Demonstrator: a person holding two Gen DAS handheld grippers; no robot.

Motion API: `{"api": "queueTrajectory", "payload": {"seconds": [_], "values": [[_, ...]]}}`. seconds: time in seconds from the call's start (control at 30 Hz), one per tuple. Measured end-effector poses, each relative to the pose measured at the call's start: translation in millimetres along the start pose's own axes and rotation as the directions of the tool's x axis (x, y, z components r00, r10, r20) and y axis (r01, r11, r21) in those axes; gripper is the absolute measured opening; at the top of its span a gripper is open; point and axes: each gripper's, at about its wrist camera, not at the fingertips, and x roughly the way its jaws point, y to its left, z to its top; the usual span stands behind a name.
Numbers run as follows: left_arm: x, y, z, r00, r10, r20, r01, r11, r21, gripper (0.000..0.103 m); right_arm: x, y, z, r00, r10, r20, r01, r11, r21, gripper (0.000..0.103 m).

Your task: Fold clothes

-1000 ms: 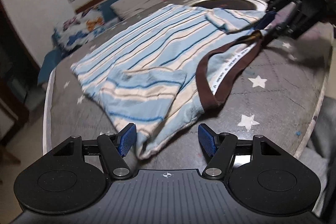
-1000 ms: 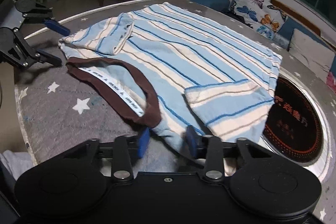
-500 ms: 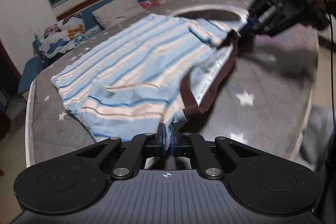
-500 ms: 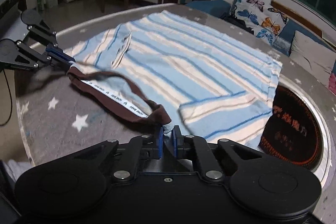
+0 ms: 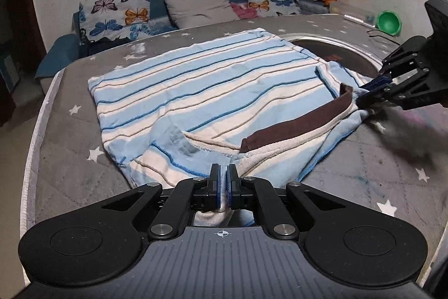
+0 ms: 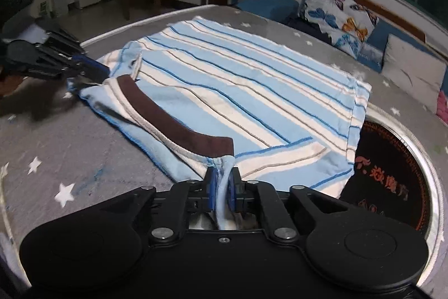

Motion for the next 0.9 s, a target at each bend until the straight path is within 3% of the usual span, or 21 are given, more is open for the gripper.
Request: {"api": "queueTrajectory", "payload": {"seconds": [0.07, 0.23, 0.3, 0.37, 0.47, 0.63, 0.77, 0.8, 0.83, 0.9], "values": [[-2, 1, -1, 1.0, 0.0, 0.002, 0.0, 1.0, -0.003, 0.005, -7, 1, -3, 1.0, 0.005, -0.009, -0.005, 1.0, -0.019, 0.041], [-4, -5, -3, 1.0, 0.018, 0.009, -0.018, 1.0, 0.025, 0.006, -6, 7, -14, 0.999, -0.026, -0.038, 0.022, 0.995, -0.095, 0.041], [-8, -9, -4, 0.999, 0.027, 0.017, -0.028, 0.998, 0.052, 0.007, -3, 10, -16, 0.998, -0.042, -0.044, 0.037, 0.992, -0.119, 0.031], [-13, -13, -10, 0.999, 0.037, 0.02, -0.038, 0.996, 0.077, 0.015, -2, 9, -16, 0.998, -0.044, -0.038, 0.04, 0.993, -0.112, 0.023], [-19, -18, -18, 0.998, 0.051, 0.024, -0.053, 0.992, 0.114, 0.031, 0, 8, -14, 0.999, -0.044, -0.031, 0.041, 0.994, -0.103, 0.018], [-30, -26, -31, 0.997, 0.074, 0.033, -0.078, 0.982, 0.174, 0.036, 0, 7, -14, 0.998, -0.049, -0.027, 0.046, 0.994, -0.103, 0.018], [-32, -29, -38, 0.996, 0.084, 0.033, -0.089, 0.978, 0.191, 0.034, -4, 7, -14, 0.998, -0.057, -0.015, 0.055, 0.995, -0.084, 0.018], [-32, -30, -39, 0.996, 0.085, 0.03, -0.089, 0.977, 0.193, 0.03, -5, 7, -14, 0.998, -0.06, -0.009, 0.059, 0.995, -0.077, 0.017], [-32, -29, -39, 0.997, 0.074, 0.025, -0.077, 0.979, 0.188, 0.014, -6, 7, -14, 0.998, -0.061, -0.007, 0.06, 0.996, -0.072, 0.014], [-36, -30, -41, 0.998, 0.061, 0.03, -0.066, 0.983, 0.174, 0.011, -11, 9, -15, 0.998, -0.062, 0.003, 0.062, 0.996, -0.066, 0.011]]}}
